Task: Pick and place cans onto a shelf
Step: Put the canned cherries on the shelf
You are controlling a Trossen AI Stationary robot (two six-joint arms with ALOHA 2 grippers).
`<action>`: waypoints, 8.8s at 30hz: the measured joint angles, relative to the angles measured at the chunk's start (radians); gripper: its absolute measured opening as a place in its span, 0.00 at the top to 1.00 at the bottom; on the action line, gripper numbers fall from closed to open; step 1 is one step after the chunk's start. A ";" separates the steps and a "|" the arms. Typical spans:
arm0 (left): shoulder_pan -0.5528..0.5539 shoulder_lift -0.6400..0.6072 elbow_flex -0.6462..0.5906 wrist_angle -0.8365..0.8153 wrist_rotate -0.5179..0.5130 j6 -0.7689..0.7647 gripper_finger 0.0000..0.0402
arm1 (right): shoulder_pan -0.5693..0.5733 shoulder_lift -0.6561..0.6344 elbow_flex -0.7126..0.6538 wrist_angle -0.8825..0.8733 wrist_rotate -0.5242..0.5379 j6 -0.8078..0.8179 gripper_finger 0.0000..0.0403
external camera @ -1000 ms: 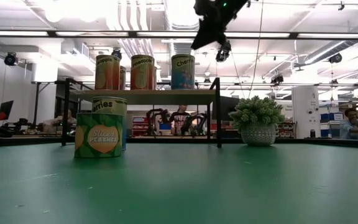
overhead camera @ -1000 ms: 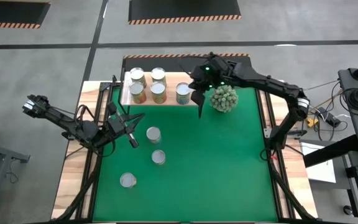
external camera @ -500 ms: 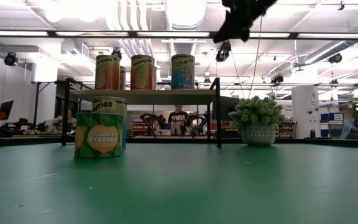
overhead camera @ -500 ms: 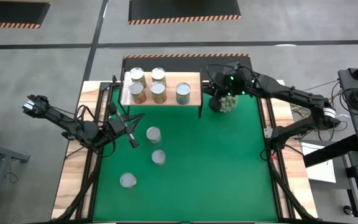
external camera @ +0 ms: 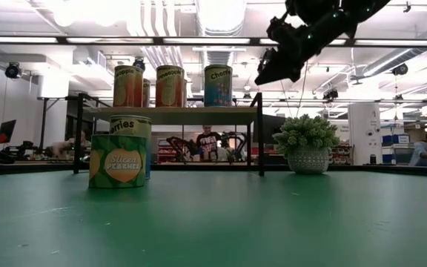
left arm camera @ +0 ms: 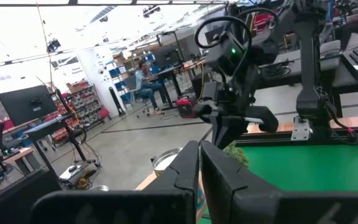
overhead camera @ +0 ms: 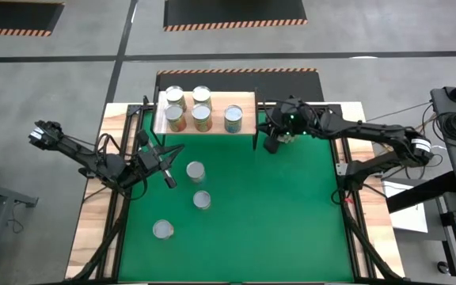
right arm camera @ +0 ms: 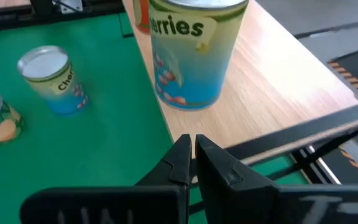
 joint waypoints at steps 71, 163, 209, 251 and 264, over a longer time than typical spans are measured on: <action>0.000 0.011 0.000 -0.017 0.000 -0.079 1.00 | 0.056 -0.360 -0.642 0.998 -0.294 -0.131 0.97; 0.190 0.675 0.069 -0.504 0.224 -0.685 1.00 | 0.255 -0.195 -0.403 0.295 -0.151 0.002 0.97; 0.190 0.745 0.080 -0.343 0.355 -0.646 1.00 | 0.332 0.553 0.078 0.343 -0.127 -0.016 0.19; 0.118 0.143 0.080 -0.355 0.161 -0.228 1.00 | 0.174 0.035 0.458 -0.285 -0.014 -0.156 0.27; 0.118 0.148 0.080 -0.362 0.059 -0.253 1.00 | -0.260 0.165 0.548 -0.245 -0.247 -0.236 0.27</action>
